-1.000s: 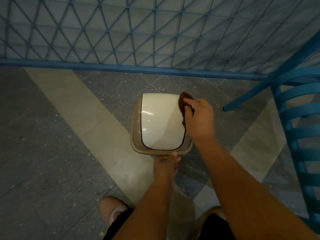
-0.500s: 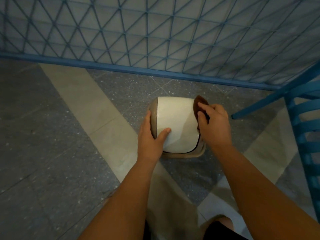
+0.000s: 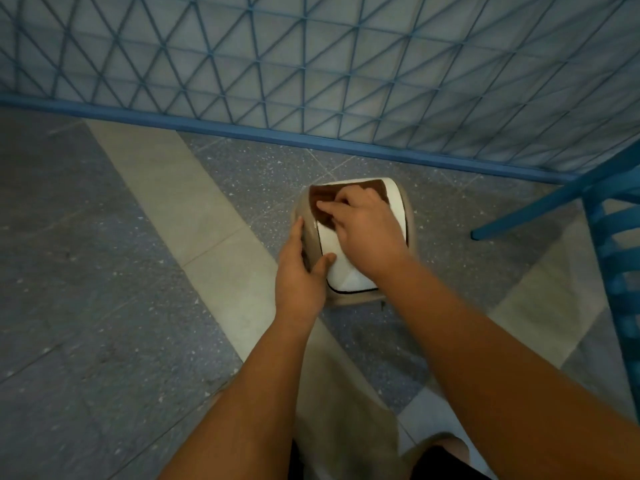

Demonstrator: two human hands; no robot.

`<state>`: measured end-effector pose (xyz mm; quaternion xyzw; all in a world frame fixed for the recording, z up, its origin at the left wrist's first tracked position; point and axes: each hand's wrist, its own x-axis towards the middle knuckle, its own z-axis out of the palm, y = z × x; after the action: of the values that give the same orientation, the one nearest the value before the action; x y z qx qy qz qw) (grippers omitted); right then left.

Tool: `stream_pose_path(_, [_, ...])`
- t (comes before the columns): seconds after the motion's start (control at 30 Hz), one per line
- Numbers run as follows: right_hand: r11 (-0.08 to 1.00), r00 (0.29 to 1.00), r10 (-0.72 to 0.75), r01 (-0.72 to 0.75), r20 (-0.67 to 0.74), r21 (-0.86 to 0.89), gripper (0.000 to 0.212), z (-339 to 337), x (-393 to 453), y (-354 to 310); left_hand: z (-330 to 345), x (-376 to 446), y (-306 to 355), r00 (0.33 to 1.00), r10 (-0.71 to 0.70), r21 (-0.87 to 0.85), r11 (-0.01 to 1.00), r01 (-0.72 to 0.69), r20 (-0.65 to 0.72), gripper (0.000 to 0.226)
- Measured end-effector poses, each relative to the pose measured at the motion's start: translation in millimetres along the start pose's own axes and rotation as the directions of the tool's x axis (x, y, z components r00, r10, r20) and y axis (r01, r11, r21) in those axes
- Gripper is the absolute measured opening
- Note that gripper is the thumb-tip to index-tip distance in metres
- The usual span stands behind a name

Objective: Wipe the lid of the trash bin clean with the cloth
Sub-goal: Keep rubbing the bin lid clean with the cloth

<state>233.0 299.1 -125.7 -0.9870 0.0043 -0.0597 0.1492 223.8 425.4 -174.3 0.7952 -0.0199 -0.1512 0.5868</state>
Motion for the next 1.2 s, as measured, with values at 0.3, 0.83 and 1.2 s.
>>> stream_pose_path(0.3, [0.93, 0.93, 0.367, -0.366, -0.023, 0.027, 0.04, -14, -3, 62, -3, 8, -8, 0.994, -0.003, 0.084, 0.996, -0.006, 0.111, 0.062])
stream_pose_path(0.83, [0.963, 0.963, 0.264, -0.266, 0.047, 0.05, 0.058, -12, -12, 63, -6, 105, 31, 0.821, 0.131, 0.41, 0.816, -0.408, 0.556, 0.128])
stream_pose_path(1.2, [0.983, 0.974, -0.185, 0.183, 0.132, 0.021, 0.037, -23, -34, 76, -6, 109, 27, 0.831, 0.118, 0.389, 0.842, -0.374, 0.544, 0.129])
